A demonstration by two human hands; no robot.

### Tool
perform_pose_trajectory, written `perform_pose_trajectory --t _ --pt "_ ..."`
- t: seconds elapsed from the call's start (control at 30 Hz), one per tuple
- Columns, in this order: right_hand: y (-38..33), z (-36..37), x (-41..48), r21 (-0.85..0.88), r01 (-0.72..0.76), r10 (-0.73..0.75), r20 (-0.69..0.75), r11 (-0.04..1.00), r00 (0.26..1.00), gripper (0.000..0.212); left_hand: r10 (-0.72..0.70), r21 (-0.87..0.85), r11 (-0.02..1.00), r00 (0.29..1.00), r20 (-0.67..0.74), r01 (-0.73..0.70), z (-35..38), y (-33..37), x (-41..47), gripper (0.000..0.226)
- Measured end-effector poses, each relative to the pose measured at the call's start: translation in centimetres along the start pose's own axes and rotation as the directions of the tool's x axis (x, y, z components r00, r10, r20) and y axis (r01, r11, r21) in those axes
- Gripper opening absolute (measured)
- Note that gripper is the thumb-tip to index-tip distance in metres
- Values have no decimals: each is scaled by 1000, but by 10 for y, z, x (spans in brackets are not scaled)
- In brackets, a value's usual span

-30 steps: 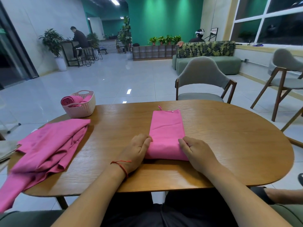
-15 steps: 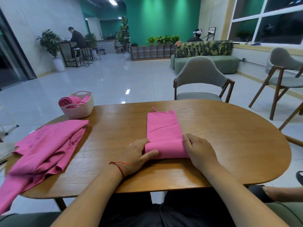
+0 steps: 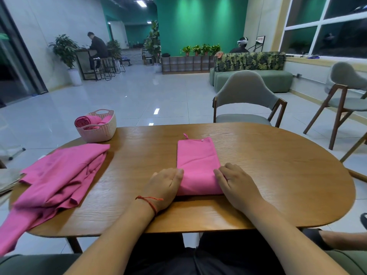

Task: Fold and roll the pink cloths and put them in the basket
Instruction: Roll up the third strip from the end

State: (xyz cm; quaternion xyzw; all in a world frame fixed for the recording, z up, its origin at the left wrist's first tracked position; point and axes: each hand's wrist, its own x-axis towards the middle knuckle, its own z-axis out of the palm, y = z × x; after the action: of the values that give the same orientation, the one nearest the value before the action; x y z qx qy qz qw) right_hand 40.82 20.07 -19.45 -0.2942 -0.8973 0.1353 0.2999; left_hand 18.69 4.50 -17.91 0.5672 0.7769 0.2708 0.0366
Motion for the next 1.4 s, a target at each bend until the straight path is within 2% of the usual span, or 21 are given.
perform_pose_trajectory --t 0.1,0.17,0.3,0.4,0.5,0.6,0.7,0.8,0.93,1.07,1.13,1.27,1.33,1.4 --pt "-5 -4 11 17 -91 89 70 996 994 51 0 -63 998 1000 -15 -1 3 -6 0 44" --pt "-7 -6 22 -22 -170 171 113 985 979 56 3 -88 996 1000 29 0 2 -7 0 50" --pt "-7 -6 42 -69 -293 301 181 954 936 56 27 -9 1000 995 92 -26 -1 -8 0 76" --pt "-8 -9 44 -91 -343 355 202 935 913 54 16 4 1000 994 112 -16 -1 -6 1 71" --pt "-10 -5 23 -63 -295 299 73 953 951 53 -40 0 999 992 121 40 0 -9 2 68" --pt "-4 5 4 -84 -82 71 -123 993 990 37 -55 -47 997 993 102 60 0 -10 4 71" --pt "1 8 3 -32 71 -75 -127 997 989 24 -82 -157 983 991 109 99 1 -9 7 75" --pt "-4 6 3 41 120 -116 -81 992 990 23 -133 -208 966 986 102 152 0 -9 7 72" --pt "-9 4 11 85 30 -27 -40 996 999 39 -138 -203 968 989 54 146 1 -10 5 70" --pt "-17 -3 29 39 -101 100 38 994 994 51 -50 -193 980 998 -25 44 4 -12 4 50" --pt "-18 -4 41 4 -195 193 106 981 975 56 -16 -175 984 1000 -17 13 4 -13 4 43" --pt "-16 -8 59 -43 -339 339 241 940 909 52 -3 -86 996 998 69 9 1 -9 4 50" --pt "-19 -9 55 -62 -326 332 221 943 917 54 20 -76 997 998 63 -15 1 -7 4 43" --pt "-19 -4 38 -46 -260 263 93 965 960 53 20 -74 997 998 54 -16 1 -5 5 37"
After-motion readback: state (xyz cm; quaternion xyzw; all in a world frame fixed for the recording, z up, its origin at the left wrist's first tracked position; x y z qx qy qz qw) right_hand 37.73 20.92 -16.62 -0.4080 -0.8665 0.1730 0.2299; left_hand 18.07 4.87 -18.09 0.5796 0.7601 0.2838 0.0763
